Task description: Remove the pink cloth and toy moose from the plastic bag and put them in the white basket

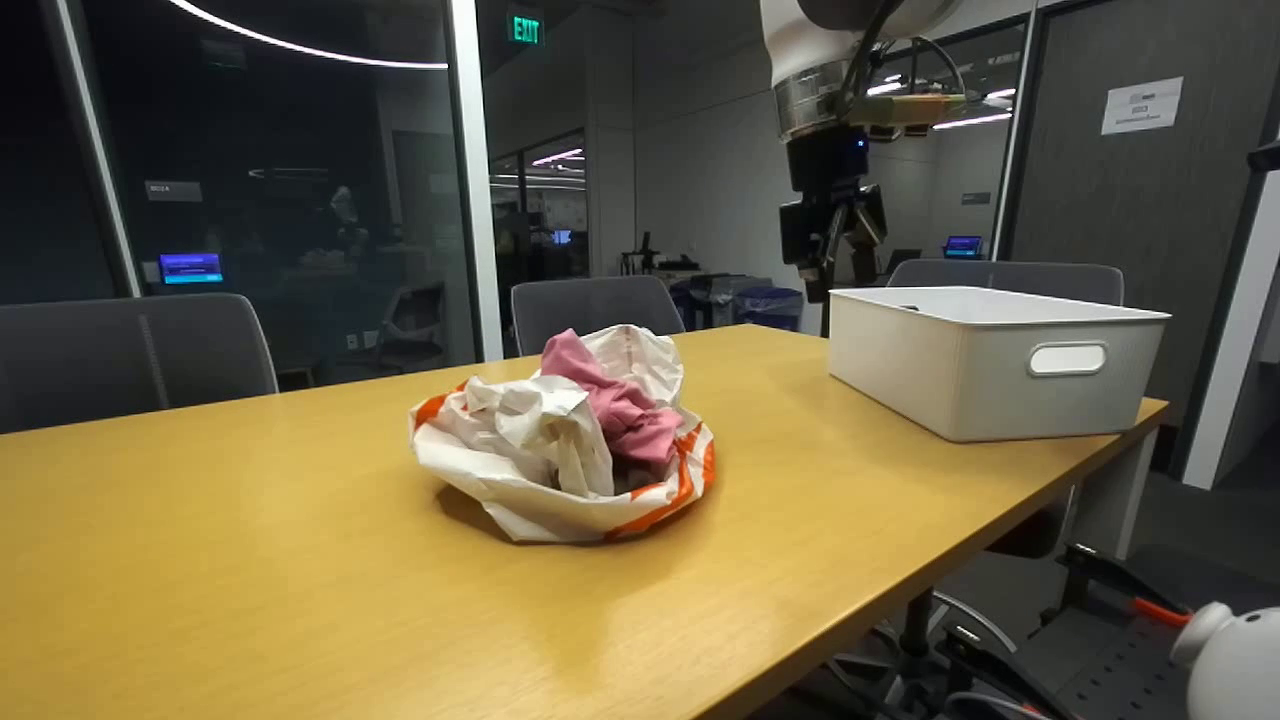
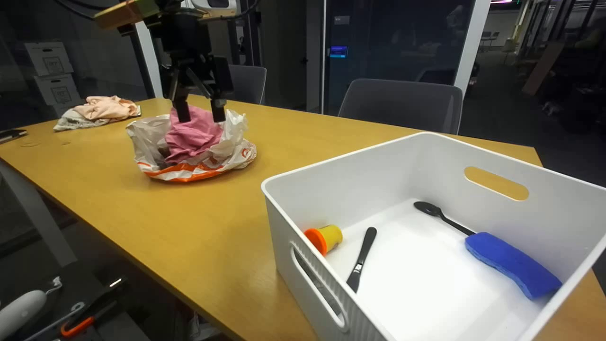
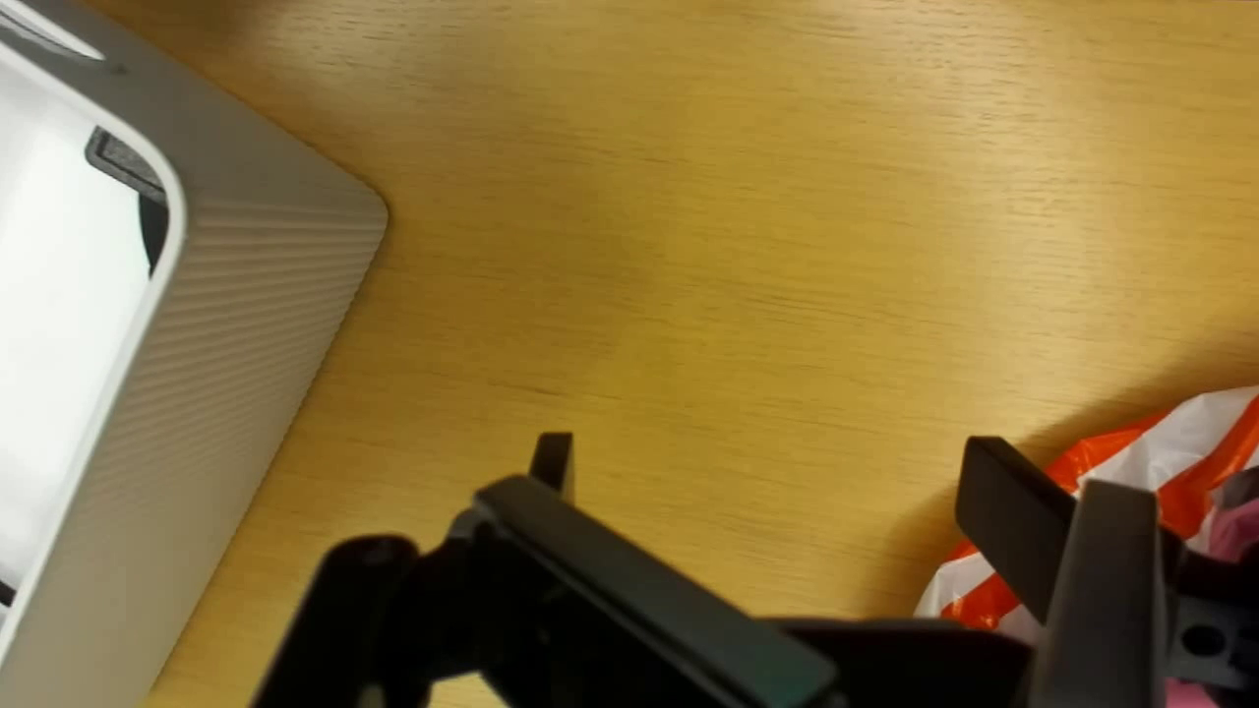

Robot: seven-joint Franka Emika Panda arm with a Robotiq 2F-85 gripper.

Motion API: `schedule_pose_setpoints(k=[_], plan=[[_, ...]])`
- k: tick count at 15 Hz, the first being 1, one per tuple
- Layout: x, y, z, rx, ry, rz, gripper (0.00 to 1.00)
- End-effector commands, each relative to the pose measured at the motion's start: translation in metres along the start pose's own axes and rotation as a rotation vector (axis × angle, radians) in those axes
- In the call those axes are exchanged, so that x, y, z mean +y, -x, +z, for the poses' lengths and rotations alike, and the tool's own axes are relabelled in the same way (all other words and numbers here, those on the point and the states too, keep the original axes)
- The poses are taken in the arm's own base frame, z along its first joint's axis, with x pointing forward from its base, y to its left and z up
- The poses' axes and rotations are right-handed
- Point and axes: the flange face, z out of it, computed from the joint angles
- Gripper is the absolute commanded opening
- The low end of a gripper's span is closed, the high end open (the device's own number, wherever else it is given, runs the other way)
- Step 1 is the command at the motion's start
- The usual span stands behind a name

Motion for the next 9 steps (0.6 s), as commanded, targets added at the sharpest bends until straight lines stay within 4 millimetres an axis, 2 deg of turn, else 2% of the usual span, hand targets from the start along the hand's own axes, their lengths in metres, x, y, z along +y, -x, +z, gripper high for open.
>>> schedule_pose_setpoints(k=[1, 5, 7, 9], plan=[[0.000, 0.000, 0.000, -0.001, 0.000, 0.000, 1.00], [0.000, 0.000, 0.000, -0.001, 0.000, 0.000, 1.00], [-0.030, -0.005, -0.005, 0.063, 0.025, -0.061, 1.00], [-0.077, -0.011, -0.013, 0.163, 0.017, -0.141, 1.00]])
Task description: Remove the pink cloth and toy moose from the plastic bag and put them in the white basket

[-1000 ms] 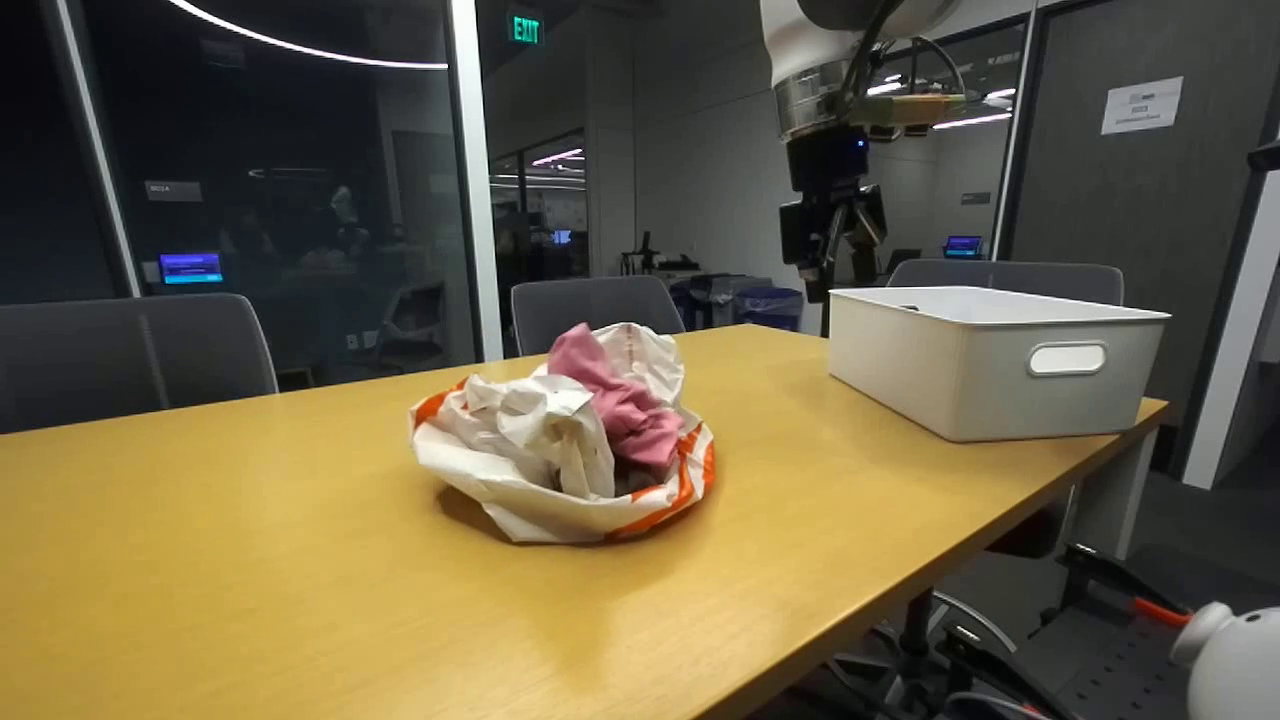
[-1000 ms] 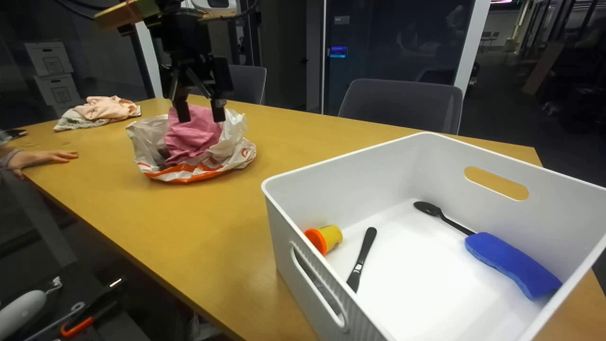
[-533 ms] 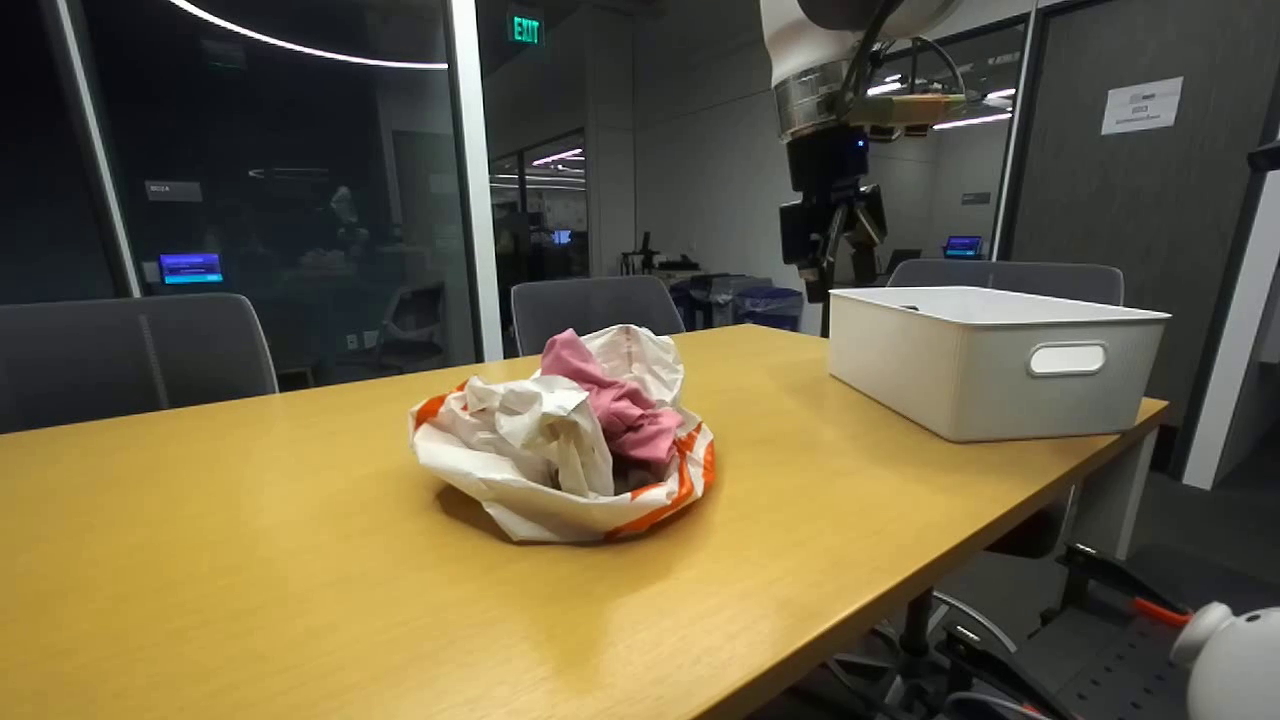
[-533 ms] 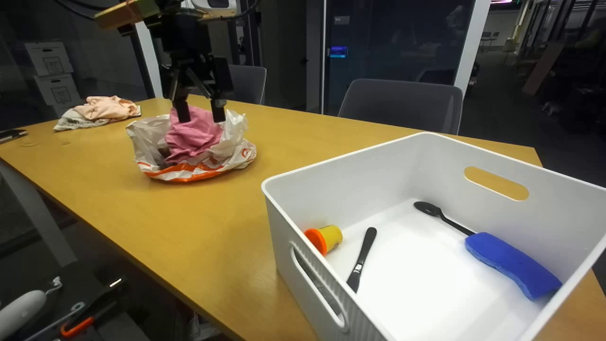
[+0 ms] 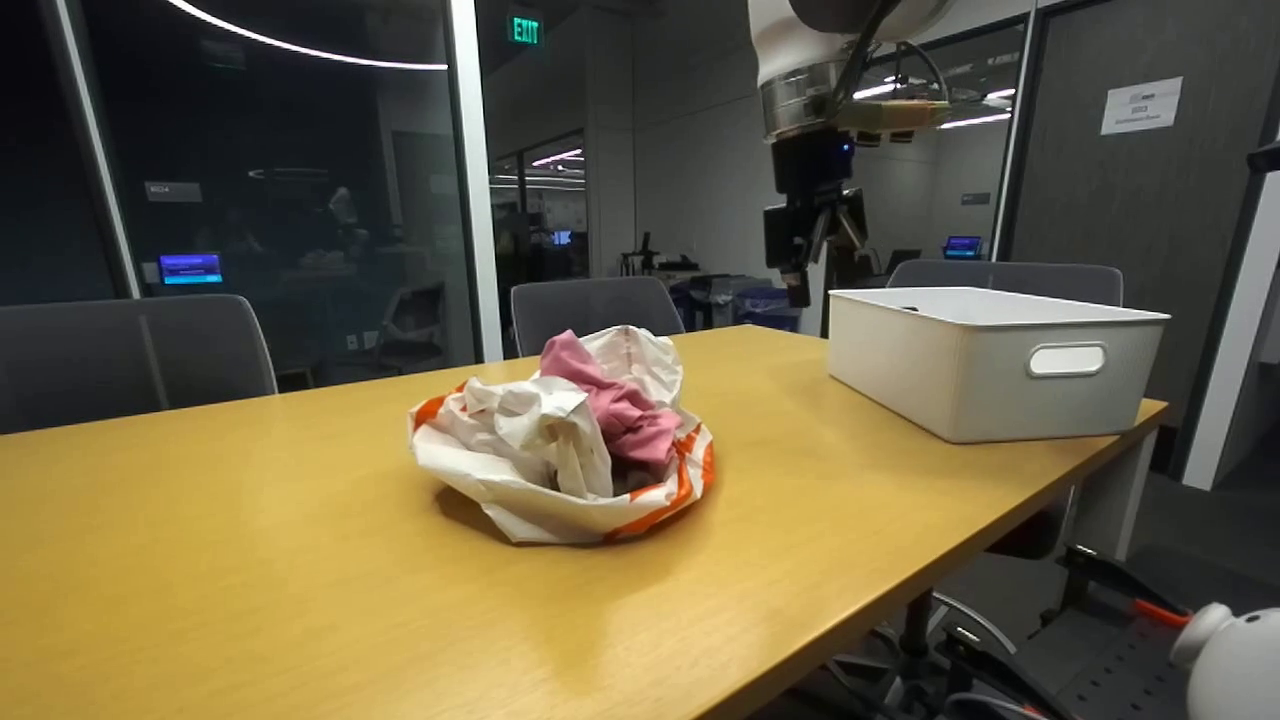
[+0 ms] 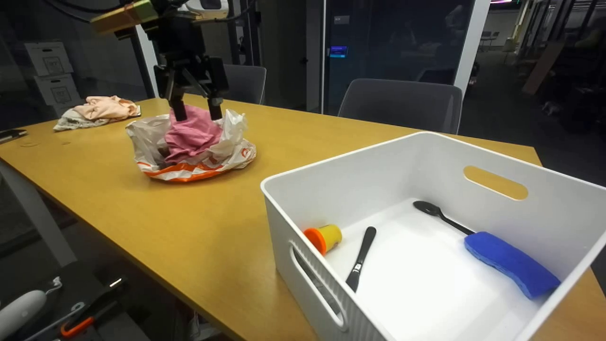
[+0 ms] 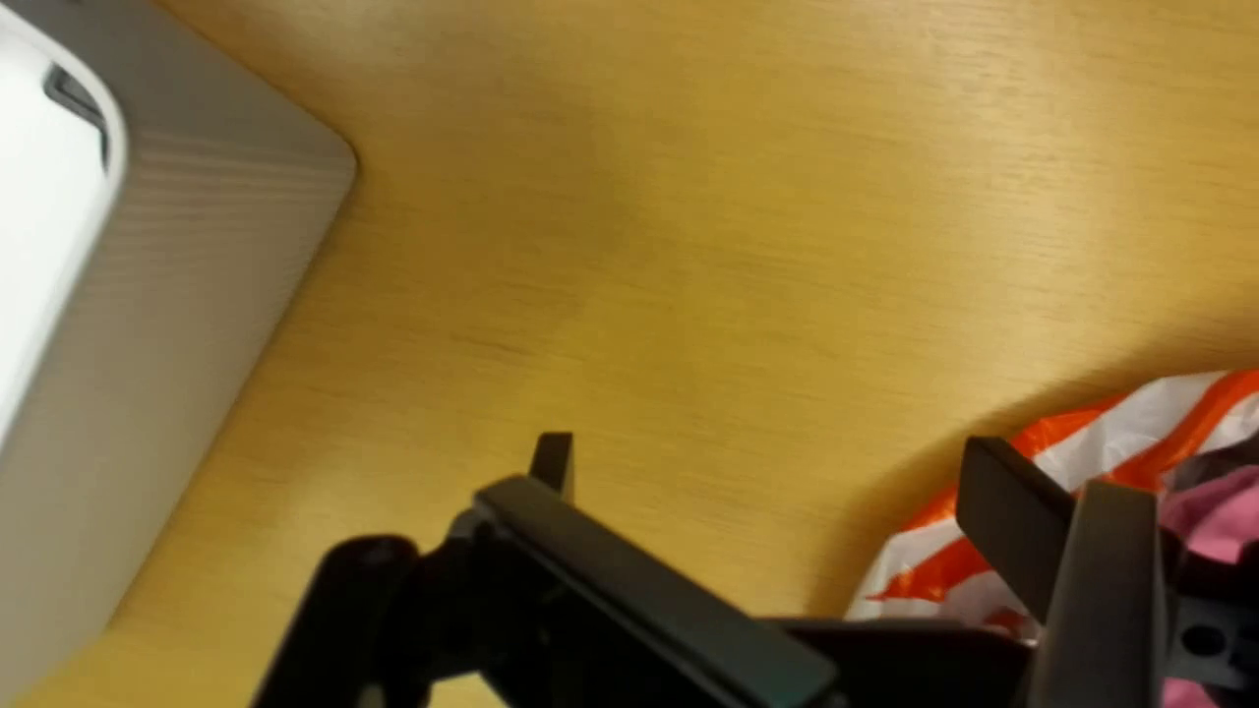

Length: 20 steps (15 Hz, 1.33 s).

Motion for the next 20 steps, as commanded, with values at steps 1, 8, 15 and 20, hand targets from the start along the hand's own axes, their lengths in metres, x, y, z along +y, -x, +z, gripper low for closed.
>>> schedule_pose_setpoints(k=[1, 8, 15, 20], plan=[[-0.077, -0.016, -0.015, 0.160, 0.008, -0.128, 1.00], [-0.209, -0.053, -0.013, 0.473, -0.014, -0.421, 1.00], [-0.216, -0.096, 0.036, 0.557, 0.016, -0.549, 1.00], [-0.220, -0.098, 0.049, 0.504, -0.080, -0.572, 0.52]])
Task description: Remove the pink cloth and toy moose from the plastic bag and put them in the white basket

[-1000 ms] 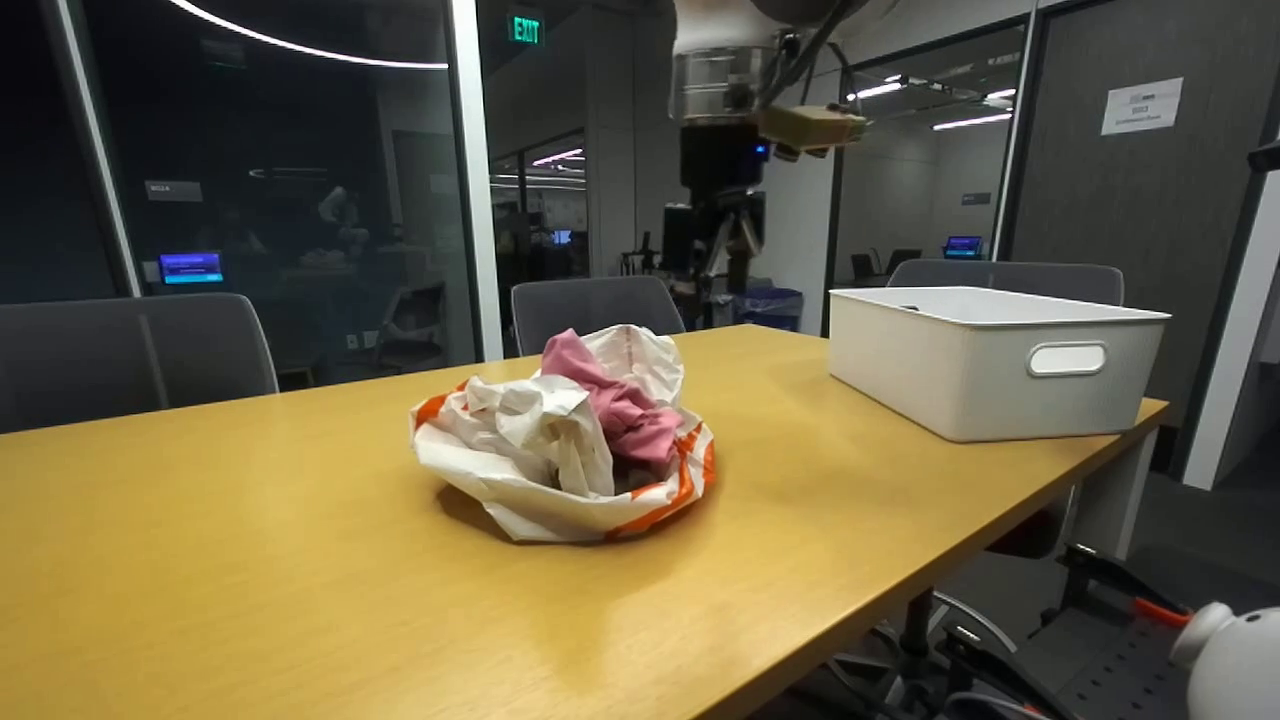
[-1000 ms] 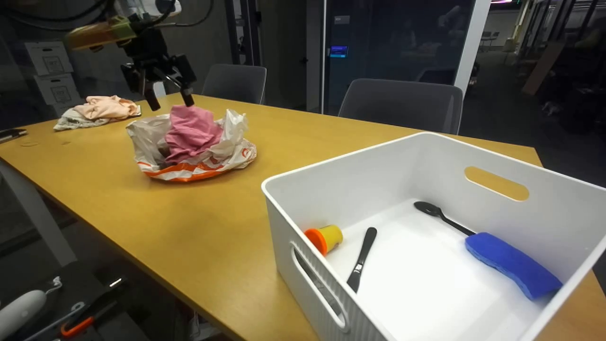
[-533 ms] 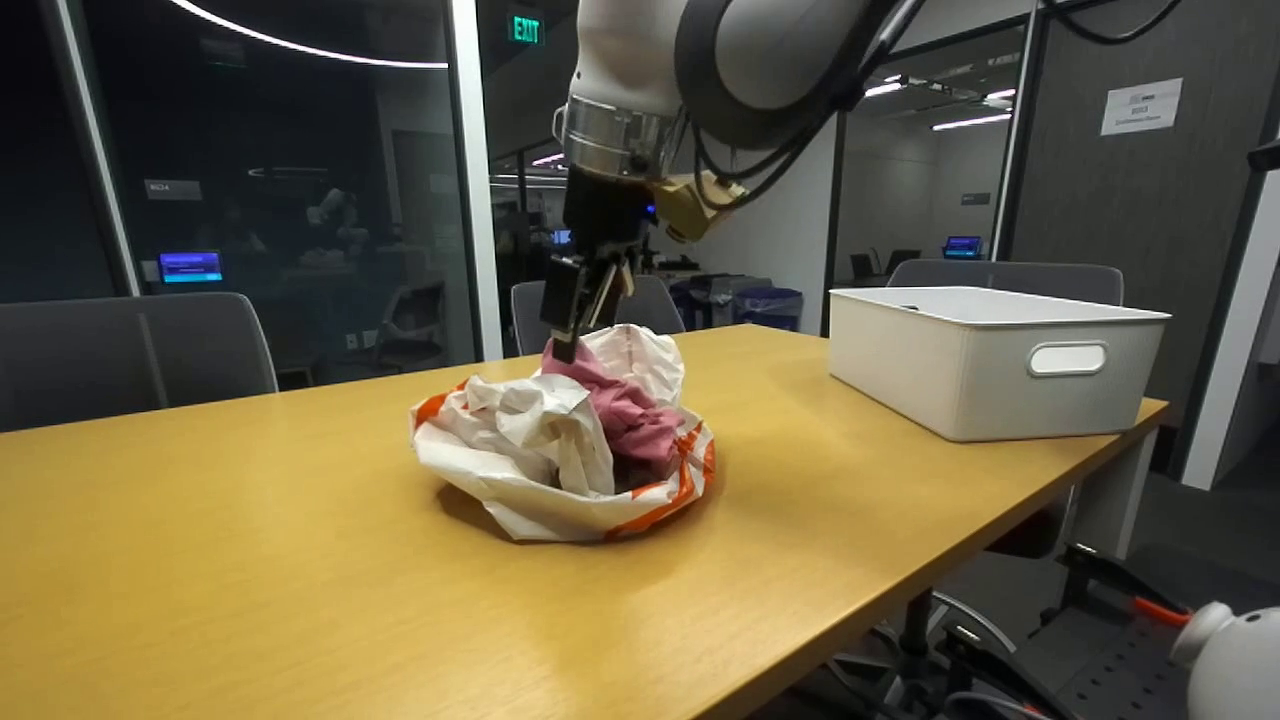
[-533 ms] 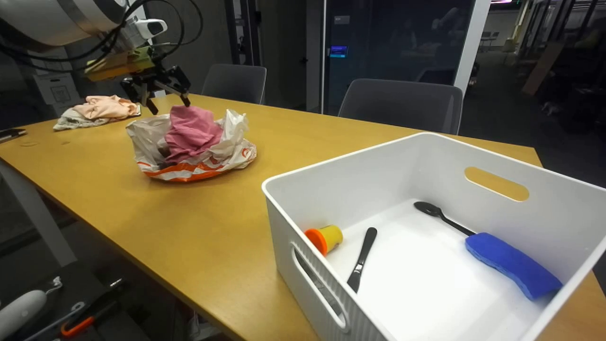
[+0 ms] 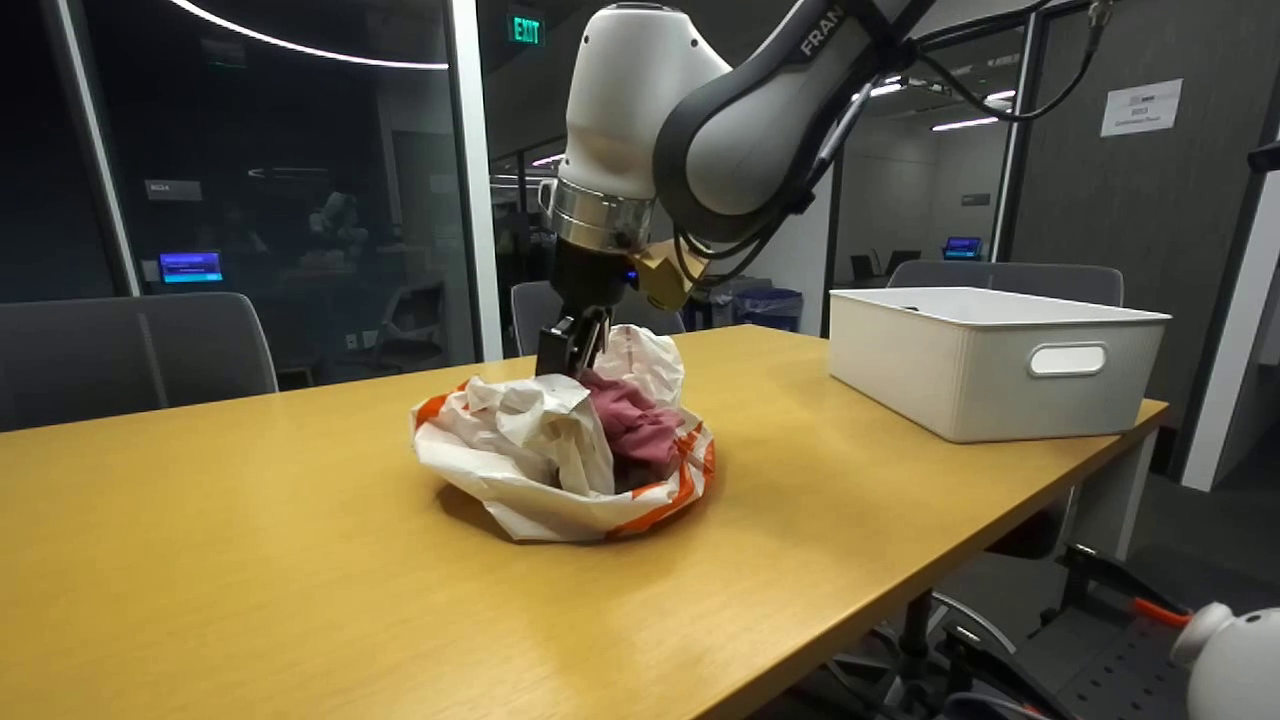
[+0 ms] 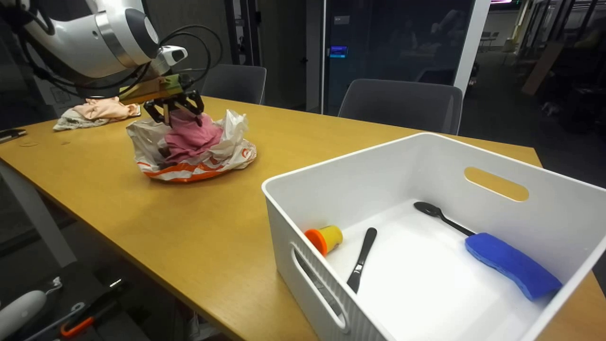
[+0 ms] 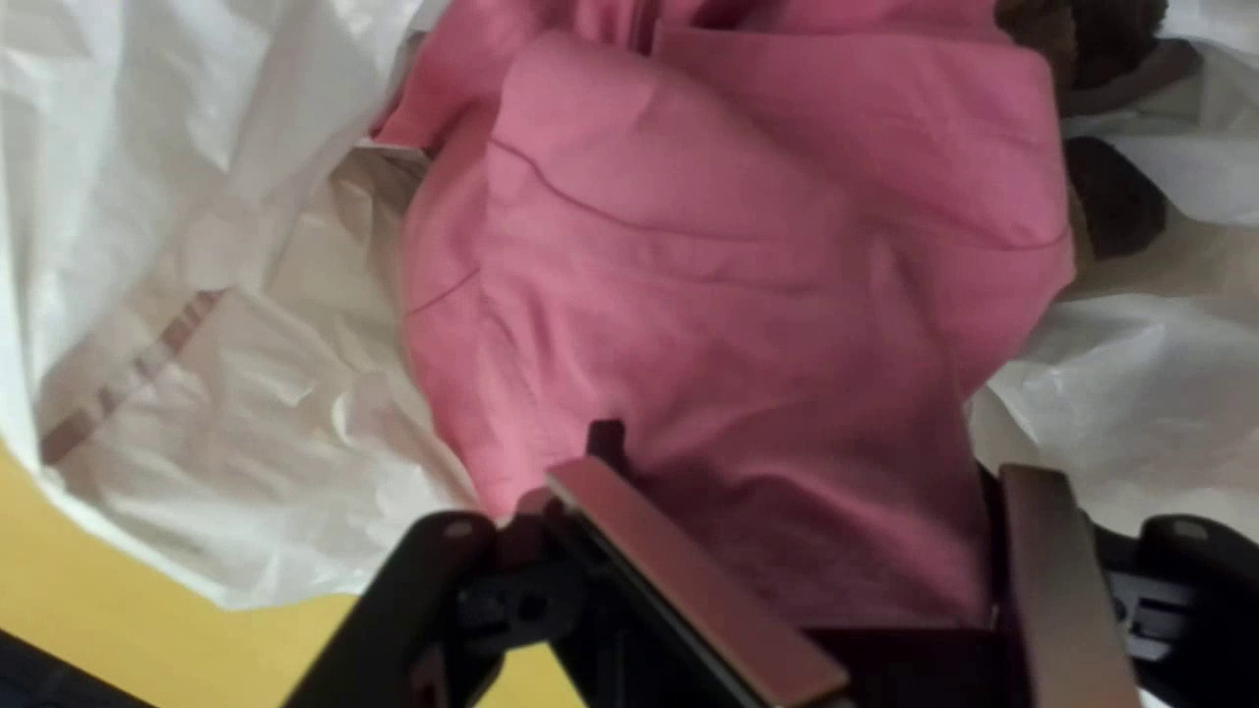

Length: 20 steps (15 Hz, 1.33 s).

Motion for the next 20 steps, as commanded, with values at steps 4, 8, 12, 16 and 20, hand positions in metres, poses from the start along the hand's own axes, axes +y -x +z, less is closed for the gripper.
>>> schedule_pose_setpoints(k=[4, 8, 12, 16, 20], plan=[[0.003, -0.015, -0.025, 0.020, -0.094, 0.014, 0.20], [0.042, -0.017, -0.062, 0.056, 0.054, 0.001, 0.04], [0.112, -0.006, -0.120, 0.084, 0.263, 0.062, 0.09], [0.184, 0.022, -0.194, 0.093, 0.373, 0.253, 0.09], [0.249, 0.076, -0.259, 0.048, 0.536, 0.404, 0.10]])
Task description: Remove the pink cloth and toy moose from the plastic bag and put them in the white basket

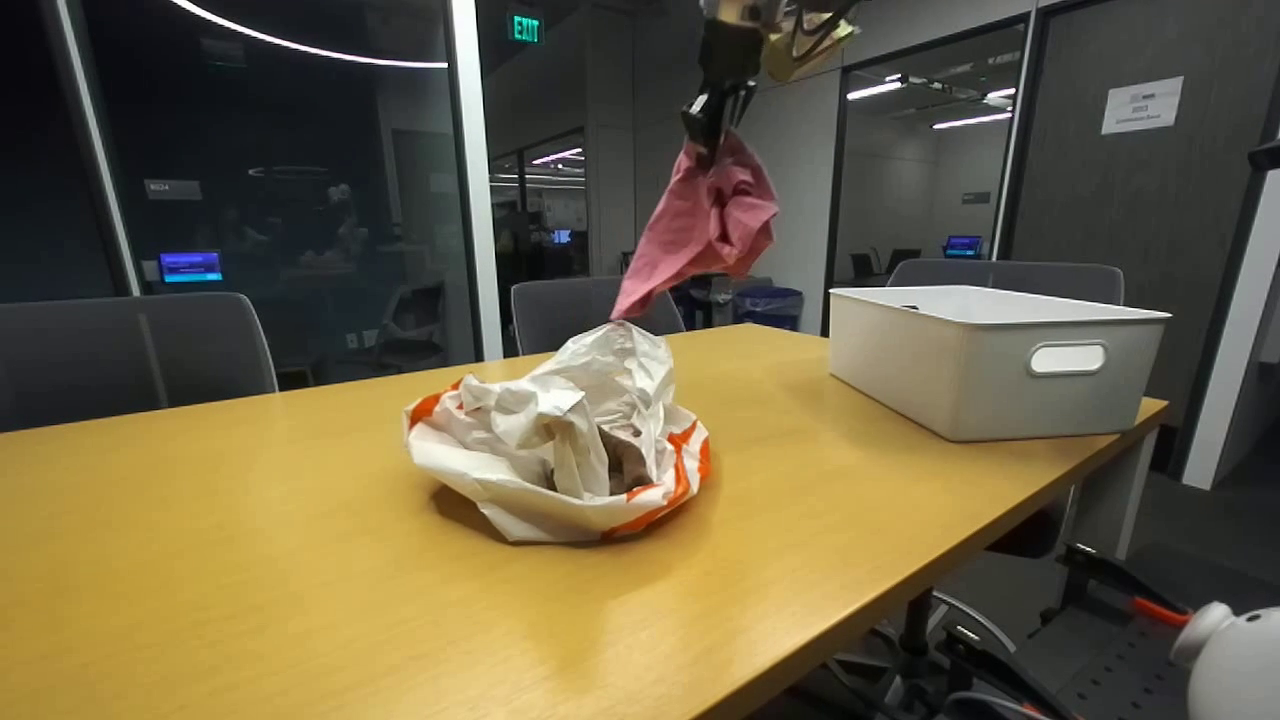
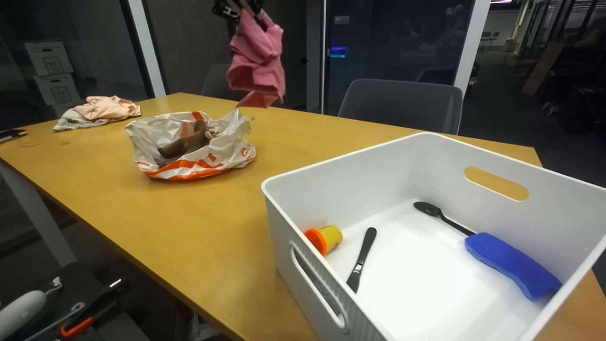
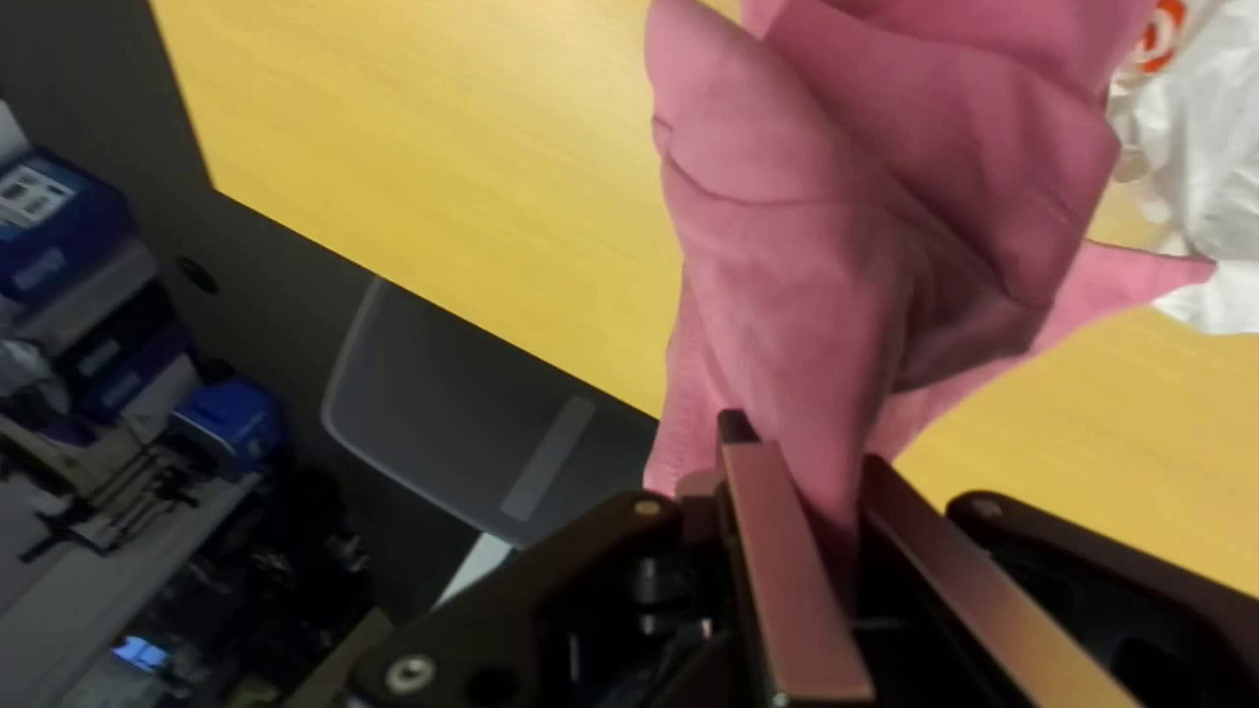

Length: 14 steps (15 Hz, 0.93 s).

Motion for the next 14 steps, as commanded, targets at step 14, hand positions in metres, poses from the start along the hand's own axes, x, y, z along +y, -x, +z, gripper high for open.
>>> schedule_pose_setpoints(k=[14], plan=[[0.157, 0.216, 0.001, -0.561, 0.719, 0.359, 0.09]])
